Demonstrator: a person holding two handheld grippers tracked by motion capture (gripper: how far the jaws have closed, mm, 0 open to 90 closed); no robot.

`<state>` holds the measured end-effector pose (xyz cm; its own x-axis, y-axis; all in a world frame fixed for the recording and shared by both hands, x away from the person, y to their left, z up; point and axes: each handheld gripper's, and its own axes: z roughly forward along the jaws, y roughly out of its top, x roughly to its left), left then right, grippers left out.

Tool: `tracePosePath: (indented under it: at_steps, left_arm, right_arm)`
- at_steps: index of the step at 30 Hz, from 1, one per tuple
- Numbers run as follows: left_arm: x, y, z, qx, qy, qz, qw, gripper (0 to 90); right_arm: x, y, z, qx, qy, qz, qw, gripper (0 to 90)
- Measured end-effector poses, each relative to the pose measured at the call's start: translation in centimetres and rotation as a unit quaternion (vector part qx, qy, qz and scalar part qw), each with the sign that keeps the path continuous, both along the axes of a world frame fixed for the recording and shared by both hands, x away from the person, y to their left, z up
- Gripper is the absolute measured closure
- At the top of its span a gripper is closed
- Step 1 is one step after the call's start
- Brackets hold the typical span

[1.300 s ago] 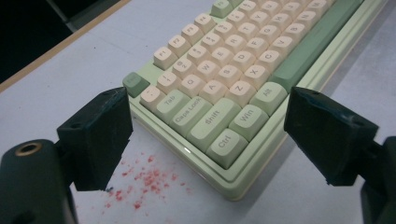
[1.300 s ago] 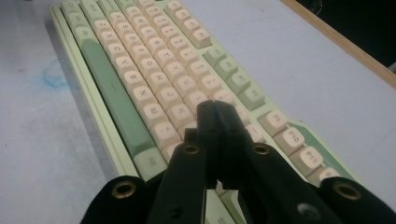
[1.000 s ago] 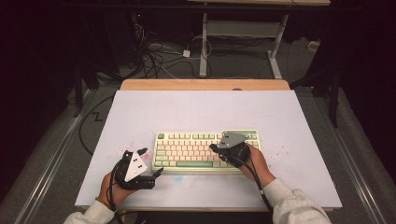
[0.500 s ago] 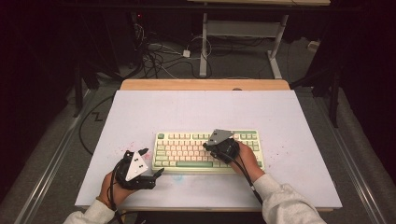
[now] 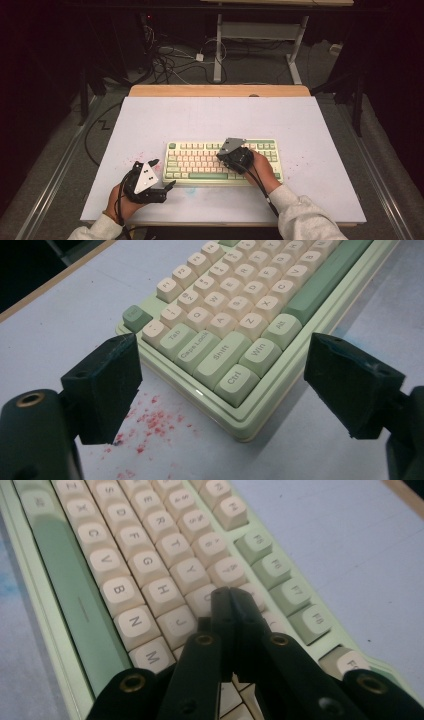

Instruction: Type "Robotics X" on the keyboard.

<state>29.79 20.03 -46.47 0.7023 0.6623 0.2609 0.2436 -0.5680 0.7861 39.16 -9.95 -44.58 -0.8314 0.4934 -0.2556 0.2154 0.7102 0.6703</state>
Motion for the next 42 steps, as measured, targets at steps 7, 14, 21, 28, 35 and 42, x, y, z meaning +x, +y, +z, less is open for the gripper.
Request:
tracePosePath:
  at_steps: [7,14,21,28,35,42]
  left_arm:
    - [0.0,-0.1,-0.1,0.003,0.001,0.0,1.0,14.6]
    - [0.1,-0.2,-0.1,0.005,0.0,0.0,1.0,14.8]
    - [0.1,-0.2,-0.2,0.007,0.002,-0.001,1.0,14.9]
    - [0.0,-0.2,-0.1,0.005,0.002,-0.004,1.0,14.9]
    - [0.1,-0.2,-0.1,0.003,0.002,-0.004,1.0,14.9]
    - [0.0,-0.1,0.2,0.002,-0.002,-0.003,1.0,14.7]
  right_arm:
    - [-0.9,-1.2,1.3,0.046,-0.021,-0.005,0.9987,90.0]
    - [-1.8,-2.3,2.4,0.074,-0.038,-0.004,0.9965,90.0]
    - [-2.6,-3.4,3.1,0.085,-0.052,-0.009,0.995,88.0]
    - [-3.2,-4.9,3.4,0.09,-0.059,-0.016,0.9941,85.5]
    - [-3.7,-5.9,3.7,0.101,-0.063,-0.022,0.9927,77.1]
    - [-4.4,-7.1,3.5,0.114,-0.077,-0.03,0.99,60.9]
